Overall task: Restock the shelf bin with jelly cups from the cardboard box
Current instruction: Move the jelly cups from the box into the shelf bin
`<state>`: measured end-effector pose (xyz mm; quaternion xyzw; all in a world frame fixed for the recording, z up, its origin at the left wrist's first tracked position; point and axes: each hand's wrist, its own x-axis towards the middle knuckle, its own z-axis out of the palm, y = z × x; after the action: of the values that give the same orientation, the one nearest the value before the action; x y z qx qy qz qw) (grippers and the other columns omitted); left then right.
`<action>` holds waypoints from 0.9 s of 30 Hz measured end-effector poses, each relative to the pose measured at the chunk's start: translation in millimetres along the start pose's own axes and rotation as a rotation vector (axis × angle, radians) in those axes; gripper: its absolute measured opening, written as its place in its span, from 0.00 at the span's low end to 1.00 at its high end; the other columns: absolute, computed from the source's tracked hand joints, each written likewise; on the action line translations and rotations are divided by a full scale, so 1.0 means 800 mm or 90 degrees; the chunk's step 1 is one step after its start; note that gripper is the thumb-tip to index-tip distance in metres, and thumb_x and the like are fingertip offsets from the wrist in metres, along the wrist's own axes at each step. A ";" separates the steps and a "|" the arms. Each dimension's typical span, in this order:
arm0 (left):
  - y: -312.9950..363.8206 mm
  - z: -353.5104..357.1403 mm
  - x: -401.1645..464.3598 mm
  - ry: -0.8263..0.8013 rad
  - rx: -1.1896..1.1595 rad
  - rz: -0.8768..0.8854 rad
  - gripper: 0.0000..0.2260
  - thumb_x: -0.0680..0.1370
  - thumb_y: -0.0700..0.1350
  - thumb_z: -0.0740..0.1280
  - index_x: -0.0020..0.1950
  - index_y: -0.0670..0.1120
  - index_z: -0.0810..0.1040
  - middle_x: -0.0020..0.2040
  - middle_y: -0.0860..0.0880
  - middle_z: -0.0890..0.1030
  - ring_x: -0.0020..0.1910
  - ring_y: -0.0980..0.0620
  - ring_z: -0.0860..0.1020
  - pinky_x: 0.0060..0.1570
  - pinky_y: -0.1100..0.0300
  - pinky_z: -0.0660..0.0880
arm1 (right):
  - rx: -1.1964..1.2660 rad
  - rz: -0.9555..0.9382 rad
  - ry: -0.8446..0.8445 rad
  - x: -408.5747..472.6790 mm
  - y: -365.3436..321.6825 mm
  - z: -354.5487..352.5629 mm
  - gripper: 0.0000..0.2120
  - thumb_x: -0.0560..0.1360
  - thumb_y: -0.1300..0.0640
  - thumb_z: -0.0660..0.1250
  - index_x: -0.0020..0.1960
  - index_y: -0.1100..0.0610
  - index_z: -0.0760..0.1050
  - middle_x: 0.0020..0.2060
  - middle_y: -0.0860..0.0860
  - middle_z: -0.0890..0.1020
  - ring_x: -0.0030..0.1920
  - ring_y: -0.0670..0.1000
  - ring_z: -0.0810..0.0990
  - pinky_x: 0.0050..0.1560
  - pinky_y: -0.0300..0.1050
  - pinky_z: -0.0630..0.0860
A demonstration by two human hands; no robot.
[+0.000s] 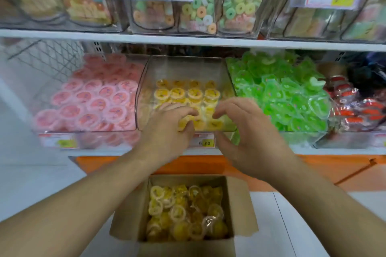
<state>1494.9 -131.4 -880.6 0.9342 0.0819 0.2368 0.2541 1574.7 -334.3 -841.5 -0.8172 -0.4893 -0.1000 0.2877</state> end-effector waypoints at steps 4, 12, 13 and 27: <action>-0.003 0.006 -0.097 -0.021 -0.089 -0.048 0.10 0.77 0.44 0.70 0.57 0.54 0.83 0.54 0.61 0.80 0.57 0.58 0.77 0.60 0.61 0.73 | 0.075 0.018 -0.061 -0.044 -0.033 0.031 0.10 0.74 0.56 0.68 0.55 0.54 0.78 0.53 0.48 0.78 0.54 0.47 0.77 0.55 0.37 0.72; -0.080 0.079 -0.213 -0.282 -0.032 -0.219 0.15 0.81 0.50 0.70 0.68 0.56 0.79 0.64 0.60 0.78 0.57 0.60 0.79 0.56 0.70 0.74 | -0.050 0.225 -0.407 -0.129 0.010 0.148 0.12 0.74 0.46 0.65 0.58 0.42 0.77 0.52 0.40 0.81 0.54 0.47 0.81 0.51 0.42 0.77; -0.088 0.086 -0.216 -0.286 -0.030 -0.235 0.16 0.81 0.51 0.70 0.69 0.56 0.78 0.66 0.59 0.77 0.58 0.60 0.79 0.58 0.65 0.76 | -0.034 0.251 -0.451 -0.137 0.017 0.158 0.14 0.76 0.48 0.68 0.61 0.43 0.78 0.56 0.42 0.82 0.57 0.48 0.81 0.53 0.39 0.75; -0.160 0.209 -0.178 -0.368 -0.040 -0.283 0.21 0.80 0.52 0.72 0.73 0.57 0.76 0.72 0.57 0.75 0.71 0.53 0.73 0.72 0.54 0.71 | -0.019 0.379 -0.648 -0.164 0.077 0.275 0.19 0.77 0.52 0.71 0.67 0.46 0.78 0.64 0.51 0.79 0.63 0.56 0.79 0.65 0.51 0.79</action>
<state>1447.0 -133.4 -1130.5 0.9136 0.2005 -0.0956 0.3405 1535.6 -328.2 -1101.8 -0.8686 -0.3138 0.3829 0.0206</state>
